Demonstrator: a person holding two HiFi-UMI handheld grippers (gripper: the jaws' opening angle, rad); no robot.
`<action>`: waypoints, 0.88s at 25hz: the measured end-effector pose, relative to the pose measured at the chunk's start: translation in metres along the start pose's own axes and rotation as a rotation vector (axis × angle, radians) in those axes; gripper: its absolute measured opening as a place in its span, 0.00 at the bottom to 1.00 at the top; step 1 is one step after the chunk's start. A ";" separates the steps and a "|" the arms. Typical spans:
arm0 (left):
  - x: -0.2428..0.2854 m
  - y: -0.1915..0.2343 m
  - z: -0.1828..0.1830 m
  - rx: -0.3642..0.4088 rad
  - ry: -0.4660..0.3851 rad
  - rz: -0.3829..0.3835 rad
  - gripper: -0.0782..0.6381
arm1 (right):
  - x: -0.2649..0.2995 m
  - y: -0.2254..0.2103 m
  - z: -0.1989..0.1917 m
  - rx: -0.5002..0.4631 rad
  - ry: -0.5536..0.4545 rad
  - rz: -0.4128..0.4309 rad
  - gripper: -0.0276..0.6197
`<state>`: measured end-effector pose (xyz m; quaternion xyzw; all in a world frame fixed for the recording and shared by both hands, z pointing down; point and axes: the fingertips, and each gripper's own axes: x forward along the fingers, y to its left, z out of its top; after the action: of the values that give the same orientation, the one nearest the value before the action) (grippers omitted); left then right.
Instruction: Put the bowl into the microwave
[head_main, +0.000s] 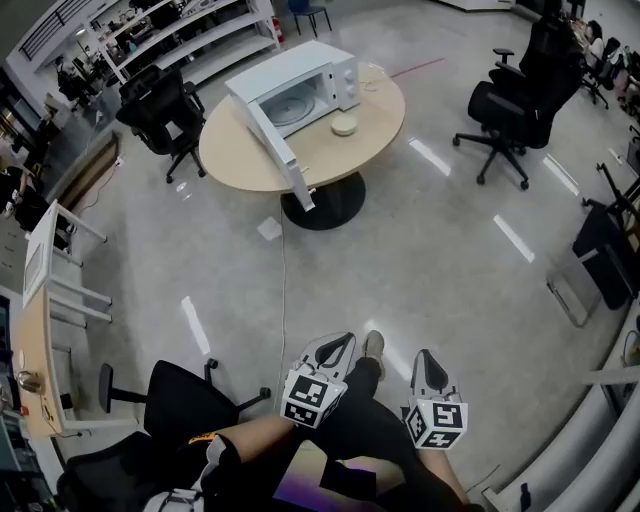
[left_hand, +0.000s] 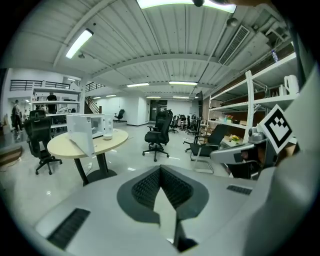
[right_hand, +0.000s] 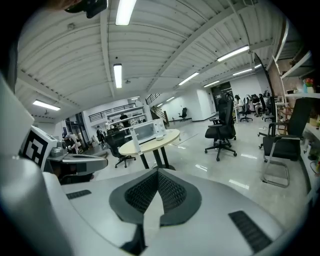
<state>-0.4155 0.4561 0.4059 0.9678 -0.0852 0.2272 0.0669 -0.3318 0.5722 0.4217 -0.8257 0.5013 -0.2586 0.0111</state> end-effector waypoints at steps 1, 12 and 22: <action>0.010 0.004 0.001 -0.011 0.006 -0.002 0.18 | 0.007 -0.004 0.002 0.000 0.005 -0.001 0.07; 0.121 0.023 0.066 -0.045 -0.035 -0.066 0.18 | 0.074 -0.068 0.068 -0.003 0.001 -0.041 0.07; 0.194 0.058 0.131 -0.059 -0.092 -0.058 0.18 | 0.140 -0.102 0.133 -0.052 0.000 -0.040 0.07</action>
<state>-0.1996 0.3516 0.3825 0.9769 -0.0666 0.1779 0.0978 -0.1384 0.4744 0.3926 -0.8355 0.4913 -0.2457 -0.0158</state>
